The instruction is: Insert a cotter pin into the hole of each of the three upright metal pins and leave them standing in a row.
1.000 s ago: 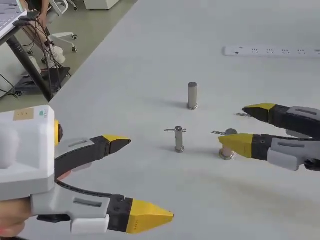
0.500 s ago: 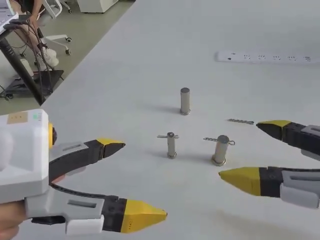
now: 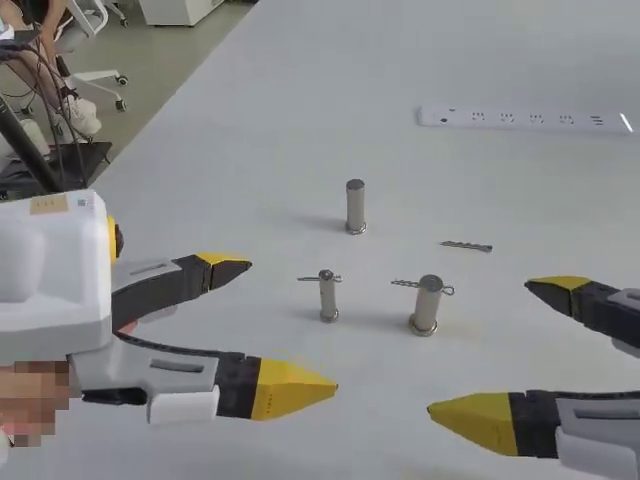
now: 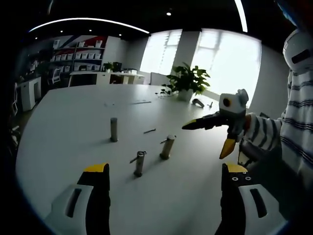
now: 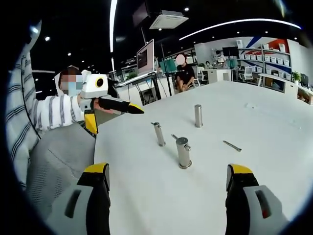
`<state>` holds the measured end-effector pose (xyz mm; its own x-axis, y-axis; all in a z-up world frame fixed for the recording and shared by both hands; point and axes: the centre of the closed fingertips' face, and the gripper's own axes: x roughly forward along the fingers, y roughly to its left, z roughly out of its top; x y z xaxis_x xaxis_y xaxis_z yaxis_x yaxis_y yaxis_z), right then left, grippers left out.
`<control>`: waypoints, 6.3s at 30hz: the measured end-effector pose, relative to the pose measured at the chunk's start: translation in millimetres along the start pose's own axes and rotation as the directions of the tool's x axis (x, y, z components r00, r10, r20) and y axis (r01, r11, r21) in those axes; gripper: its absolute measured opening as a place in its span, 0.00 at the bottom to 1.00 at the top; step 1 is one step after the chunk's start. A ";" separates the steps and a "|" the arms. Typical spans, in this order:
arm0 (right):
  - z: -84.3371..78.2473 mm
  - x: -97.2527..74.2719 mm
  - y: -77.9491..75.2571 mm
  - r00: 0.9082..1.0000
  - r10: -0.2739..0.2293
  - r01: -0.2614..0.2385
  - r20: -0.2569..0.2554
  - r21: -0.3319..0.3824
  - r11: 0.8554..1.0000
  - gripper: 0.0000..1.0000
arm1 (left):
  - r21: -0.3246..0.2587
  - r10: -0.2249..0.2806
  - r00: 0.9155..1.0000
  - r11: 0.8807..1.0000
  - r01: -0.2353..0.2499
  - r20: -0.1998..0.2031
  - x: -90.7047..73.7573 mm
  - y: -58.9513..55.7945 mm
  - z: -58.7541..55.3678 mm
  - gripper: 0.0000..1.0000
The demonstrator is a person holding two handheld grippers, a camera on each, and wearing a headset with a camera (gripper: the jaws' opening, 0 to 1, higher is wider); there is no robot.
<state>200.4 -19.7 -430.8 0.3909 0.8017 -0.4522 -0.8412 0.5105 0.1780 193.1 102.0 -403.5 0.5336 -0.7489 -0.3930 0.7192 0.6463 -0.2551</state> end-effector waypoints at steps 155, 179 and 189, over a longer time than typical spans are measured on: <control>-5.8 -14.5 22.6 1.000 -0.025 0.024 0.004 0.100 0.995 0.98 | 0.294 0.080 0.993 0.954 -0.051 -0.087 1.8 36.2 70.3 0.09; -8.3 -20.4 24.7 0.999 0.001 0.002 -0.032 0.116 0.993 0.98 | 0.292 -0.090 0.977 0.945 0.146 -0.194 55.2 -44.8 13.7 0.10; -12.9 -22.5 22.3 0.999 -0.003 0.007 -0.040 0.122 0.992 0.98 | 0.269 -0.113 0.967 0.947 0.174 -0.228 71.7 -49.1 -9.0 0.10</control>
<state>168.1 -30.4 -427.9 0.3777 0.7873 -0.4874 -0.7862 0.5507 0.2803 192.1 17.9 -427.1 0.3330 -0.7637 -0.5530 0.8940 0.4422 -0.0723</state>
